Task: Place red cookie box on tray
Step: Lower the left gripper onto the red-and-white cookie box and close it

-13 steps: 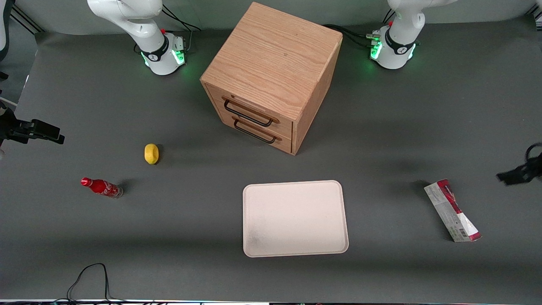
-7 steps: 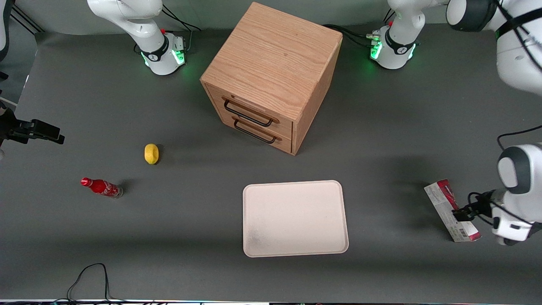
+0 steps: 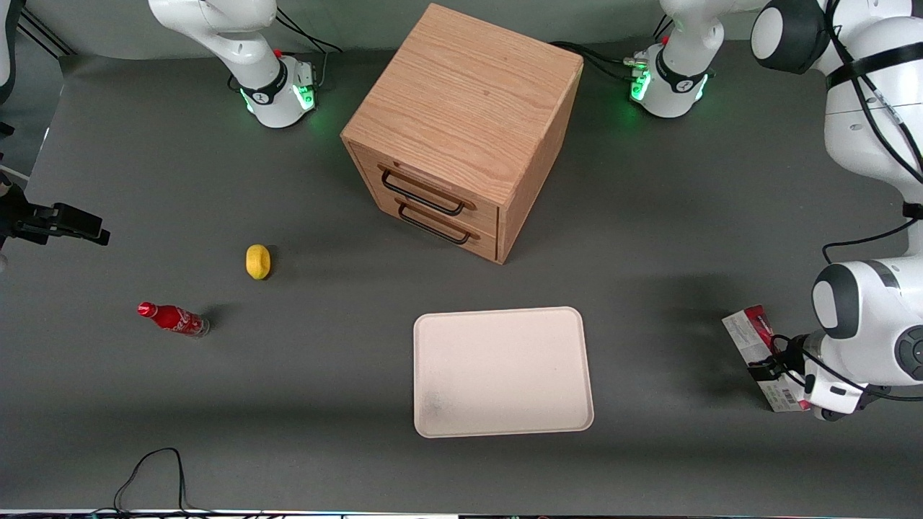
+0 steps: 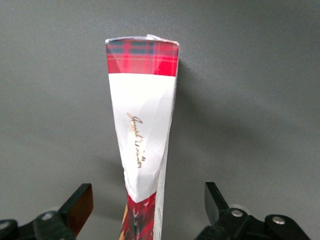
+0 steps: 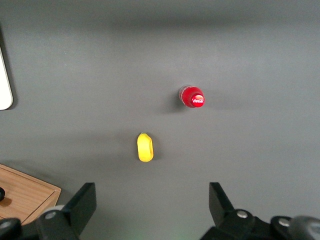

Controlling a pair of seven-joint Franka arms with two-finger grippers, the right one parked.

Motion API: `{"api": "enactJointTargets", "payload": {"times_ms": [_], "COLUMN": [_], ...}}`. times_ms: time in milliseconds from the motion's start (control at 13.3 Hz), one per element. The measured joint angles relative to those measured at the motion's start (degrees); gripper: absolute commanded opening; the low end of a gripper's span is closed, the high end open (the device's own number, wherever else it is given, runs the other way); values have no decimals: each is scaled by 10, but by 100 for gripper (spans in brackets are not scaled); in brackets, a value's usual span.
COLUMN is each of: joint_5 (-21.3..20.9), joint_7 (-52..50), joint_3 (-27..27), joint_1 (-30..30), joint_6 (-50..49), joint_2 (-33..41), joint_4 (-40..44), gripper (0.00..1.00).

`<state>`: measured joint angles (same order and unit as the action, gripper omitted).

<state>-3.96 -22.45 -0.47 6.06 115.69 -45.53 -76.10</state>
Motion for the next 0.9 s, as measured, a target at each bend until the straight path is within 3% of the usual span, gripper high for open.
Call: {"api": "enactJointTargets", "payload": {"times_ms": [151, 226, 301, 904], "joint_5": [-1, -1, -1, -10], "joint_7": [0, 0, 0, 24], "joint_3": [0, 0, 0, 2], "joint_1": [0, 0, 0, 5], "joint_6": [0, 0, 0, 0], "joint_2": [0, 0, 0, 0], "joint_4": [0, 0, 0, 0], "gripper": [99, 94, 1, 0]}}
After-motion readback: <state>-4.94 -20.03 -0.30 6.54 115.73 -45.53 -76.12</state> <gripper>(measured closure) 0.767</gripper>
